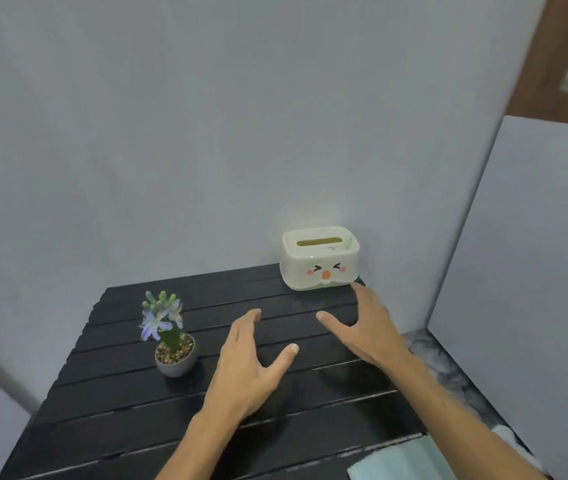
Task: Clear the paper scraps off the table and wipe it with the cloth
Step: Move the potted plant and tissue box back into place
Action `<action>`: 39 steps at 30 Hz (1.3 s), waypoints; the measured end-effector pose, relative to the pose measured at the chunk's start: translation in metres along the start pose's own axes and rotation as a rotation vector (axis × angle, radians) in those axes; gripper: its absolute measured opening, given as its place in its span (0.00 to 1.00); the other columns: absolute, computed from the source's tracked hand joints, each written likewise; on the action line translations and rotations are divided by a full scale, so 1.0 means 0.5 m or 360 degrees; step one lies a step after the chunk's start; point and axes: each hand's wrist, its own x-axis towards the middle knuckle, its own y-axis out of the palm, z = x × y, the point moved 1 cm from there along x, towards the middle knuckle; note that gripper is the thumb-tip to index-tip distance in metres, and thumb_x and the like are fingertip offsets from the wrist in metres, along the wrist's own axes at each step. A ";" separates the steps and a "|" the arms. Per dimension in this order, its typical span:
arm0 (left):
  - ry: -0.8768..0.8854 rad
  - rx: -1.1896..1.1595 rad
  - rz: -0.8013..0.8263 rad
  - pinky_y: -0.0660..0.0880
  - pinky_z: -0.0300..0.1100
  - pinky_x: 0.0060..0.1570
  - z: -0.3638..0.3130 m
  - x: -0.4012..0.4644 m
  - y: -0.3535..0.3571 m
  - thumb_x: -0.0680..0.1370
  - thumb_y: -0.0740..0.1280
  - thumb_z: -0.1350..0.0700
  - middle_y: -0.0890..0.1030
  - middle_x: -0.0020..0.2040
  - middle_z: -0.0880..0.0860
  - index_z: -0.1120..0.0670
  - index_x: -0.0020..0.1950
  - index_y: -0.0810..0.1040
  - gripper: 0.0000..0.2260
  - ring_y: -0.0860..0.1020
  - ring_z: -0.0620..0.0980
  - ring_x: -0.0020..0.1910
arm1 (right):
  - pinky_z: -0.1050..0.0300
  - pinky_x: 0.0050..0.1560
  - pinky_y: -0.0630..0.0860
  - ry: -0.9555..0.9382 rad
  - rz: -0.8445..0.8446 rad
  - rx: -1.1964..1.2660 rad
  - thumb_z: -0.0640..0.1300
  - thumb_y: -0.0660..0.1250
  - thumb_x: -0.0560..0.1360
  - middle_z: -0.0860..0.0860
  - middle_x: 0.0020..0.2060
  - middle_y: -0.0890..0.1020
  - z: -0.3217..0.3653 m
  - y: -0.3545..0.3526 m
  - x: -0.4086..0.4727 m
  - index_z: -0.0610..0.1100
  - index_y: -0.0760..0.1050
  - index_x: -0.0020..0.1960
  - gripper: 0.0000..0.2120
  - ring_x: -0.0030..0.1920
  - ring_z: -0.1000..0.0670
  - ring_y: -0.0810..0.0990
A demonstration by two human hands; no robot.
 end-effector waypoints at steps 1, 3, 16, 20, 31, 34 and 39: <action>-0.0006 0.0000 0.0019 0.67 0.47 0.71 -0.008 0.026 0.014 0.71 0.69 0.33 0.65 0.75 0.45 0.48 0.78 0.57 0.41 0.66 0.44 0.72 | 0.48 0.70 0.64 0.0002 -0.0029 0.0010 0.72 0.67 0.68 0.50 0.76 0.62 -0.006 -0.008 0.018 0.51 0.55 0.77 0.47 0.74 0.47 0.63; -0.0029 -0.0002 0.0045 0.66 0.50 0.72 -0.020 0.078 0.039 0.71 0.69 0.33 0.62 0.78 0.47 0.48 0.79 0.55 0.43 0.63 0.46 0.75 | 0.51 0.68 0.65 -0.0015 -0.0074 0.0042 0.70 0.68 0.69 0.49 0.75 0.65 -0.017 -0.021 0.054 0.50 0.57 0.76 0.44 0.73 0.47 0.65; -0.0093 -0.0230 -0.0080 0.76 0.52 0.63 0.003 0.289 0.151 0.66 0.76 0.38 0.70 0.72 0.51 0.48 0.73 0.64 0.41 0.73 0.51 0.66 | 0.63 0.48 0.67 -0.0054 -0.0193 0.0314 0.68 0.74 0.64 0.55 0.56 0.72 -0.086 -0.002 0.212 0.53 0.66 0.61 0.34 0.55 0.54 0.71; -0.0077 -0.0304 -0.0162 0.77 0.51 0.61 0.009 0.305 0.173 0.64 0.75 0.35 0.73 0.68 0.49 0.49 0.72 0.66 0.41 0.75 0.49 0.63 | 0.64 0.47 0.75 -0.0122 -0.0230 0.0398 0.67 0.75 0.62 0.56 0.55 0.78 -0.102 0.018 0.229 0.54 0.69 0.62 0.34 0.55 0.56 0.77; -0.0119 -0.0356 -0.0311 0.78 0.51 0.60 0.015 0.296 0.188 0.70 0.75 0.42 0.76 0.65 0.50 0.52 0.70 0.68 0.33 0.76 0.49 0.61 | 0.51 0.52 0.81 -0.0112 -0.0276 0.0240 0.77 0.69 0.57 0.54 0.56 0.78 -0.104 0.030 0.227 0.50 0.69 0.64 0.45 0.55 0.52 0.78; -0.0123 -0.0355 -0.0307 0.78 0.51 0.60 0.012 0.279 0.180 0.70 0.76 0.43 0.76 0.65 0.50 0.52 0.70 0.68 0.33 0.76 0.49 0.61 | 0.49 0.52 0.81 -0.0089 -0.0287 0.0205 0.76 0.70 0.58 0.53 0.55 0.78 -0.101 0.034 0.212 0.49 0.69 0.62 0.43 0.54 0.51 0.78; -0.0145 -0.0378 -0.0316 0.78 0.51 0.60 0.017 0.226 0.152 0.69 0.76 0.42 0.76 0.65 0.48 0.49 0.70 0.68 0.33 0.76 0.48 0.61 | 0.51 0.54 0.80 -0.0080 -0.0276 0.0188 0.70 0.72 0.61 0.53 0.57 0.77 -0.092 0.052 0.164 0.50 0.68 0.64 0.39 0.56 0.51 0.78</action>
